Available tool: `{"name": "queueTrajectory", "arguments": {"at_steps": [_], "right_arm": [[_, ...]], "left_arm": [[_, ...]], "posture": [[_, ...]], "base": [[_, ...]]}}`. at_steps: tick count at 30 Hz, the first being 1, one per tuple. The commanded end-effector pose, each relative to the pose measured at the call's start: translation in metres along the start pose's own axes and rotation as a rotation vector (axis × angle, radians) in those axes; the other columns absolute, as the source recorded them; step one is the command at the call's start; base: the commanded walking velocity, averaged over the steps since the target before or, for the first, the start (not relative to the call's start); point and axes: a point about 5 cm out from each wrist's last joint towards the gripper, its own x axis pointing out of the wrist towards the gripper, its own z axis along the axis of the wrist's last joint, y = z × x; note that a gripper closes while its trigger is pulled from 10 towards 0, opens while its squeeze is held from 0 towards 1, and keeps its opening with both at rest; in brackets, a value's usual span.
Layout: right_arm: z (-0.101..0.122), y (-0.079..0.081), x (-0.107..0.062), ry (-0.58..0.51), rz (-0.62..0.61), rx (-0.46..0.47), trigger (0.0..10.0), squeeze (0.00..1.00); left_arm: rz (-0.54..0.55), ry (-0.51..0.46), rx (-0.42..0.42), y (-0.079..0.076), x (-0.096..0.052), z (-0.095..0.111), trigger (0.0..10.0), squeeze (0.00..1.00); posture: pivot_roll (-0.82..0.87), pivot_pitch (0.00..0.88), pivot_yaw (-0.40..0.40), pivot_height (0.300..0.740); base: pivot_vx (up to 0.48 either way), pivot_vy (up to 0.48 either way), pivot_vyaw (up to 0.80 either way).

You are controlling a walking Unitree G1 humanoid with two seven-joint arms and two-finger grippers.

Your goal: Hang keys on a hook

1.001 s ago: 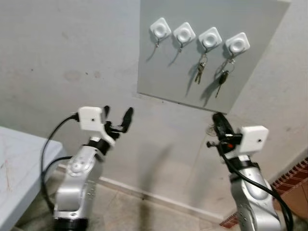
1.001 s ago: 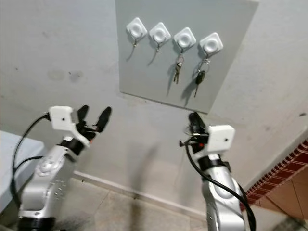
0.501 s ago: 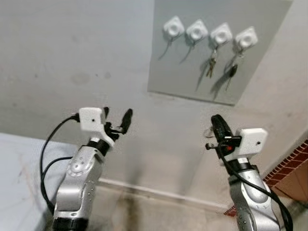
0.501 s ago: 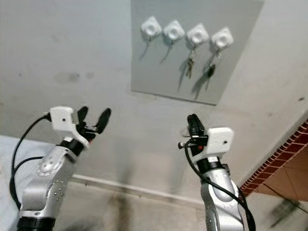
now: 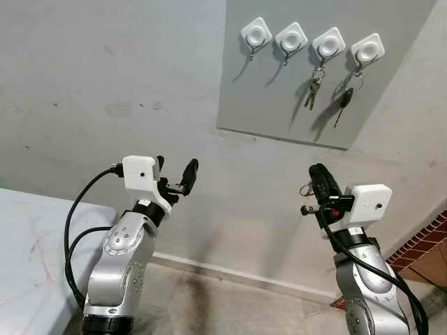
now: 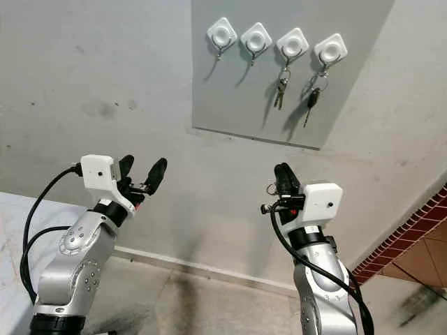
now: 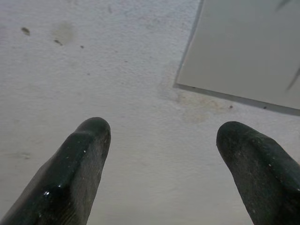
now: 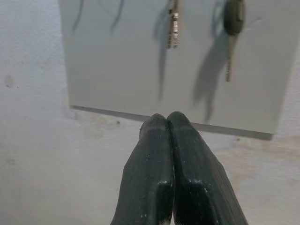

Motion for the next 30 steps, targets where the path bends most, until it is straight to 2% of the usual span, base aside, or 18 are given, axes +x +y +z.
{"name": "queueTrajectory", "arguments": {"at_steps": [1, 2, 4, 12, 21, 25, 27, 30], "right_arm": [[0.003, -0.002, 0.0, -0.007, -0.004, -0.001, 10.0, 0.0], [0.003, -0.002, 0.0, -0.007, -0.004, -0.003, 10.0, 0.0], [0.003, -0.003, 0.0, -0.007, -0.004, -0.004, 10.0, 0.0], [0.003, -0.004, 0.002, -0.007, -0.004, -0.01, 10.0, 0.0], [0.007, -0.008, 0.007, -0.016, 0.003, -0.027, 10.0, 0.0], [0.009, -0.007, 0.013, -0.029, 0.014, -0.027, 10.0, 0.0], [0.011, -0.004, 0.023, -0.047, 0.041, -0.034, 10.0, 0.0], [0.013, -0.005, 0.03, -0.056, 0.043, -0.036, 10.0, 0.0]], "left_arm": [[-0.009, 0.006, -0.002, -0.002, 0.001, 0.0, 10.0, 0.0], [-0.006, 0.005, 0.03, -0.002, 0.002, 0.001, 10.0, 0.0], [-0.005, -0.009, -0.012, -0.003, 0.002, 0.001, 10.0, 0.0], [0.004, -0.006, 0.007, -0.003, 0.005, 0.002, 10.0, 0.0], [-0.036, -0.033, 0.017, -0.008, 0.009, 0.009, 10.0, 0.0], [-0.062, -0.035, 0.013, -0.011, 0.012, 0.012, 10.0, 0.0], [-0.108, -0.037, 0.069, -0.016, 0.016, 0.014, 10.0, 0.0], [-0.137, -0.048, 0.066, -0.021, 0.019, 0.018, 10.0, 0.0]], "posture": [[0.0, 0.0, -0.03, 0.74], [0.0, 0.0, -0.03, 0.74], [0.0, 0.0, -0.03, 0.74], [0.0, 0.0, -0.029, 0.74], [0.0, 0.0, -0.034, 0.74], [-0.01, 0.0, -0.036, 0.74], [0.0, 0.0, -0.036, 0.74], [0.0, 0.0, -0.042, 0.74]], "base": [[0.0, -0.412, 0.0], [0.0, 0.0, 0.0], [0.0, 0.0, 0.0], [0.0, 0.0, 0.0], [0.0, 0.0, 0.0], [0.0, 0.0, 0.0], [0.0, 0.0, 0.0], [0.0, 0.0, 0.0]]}}
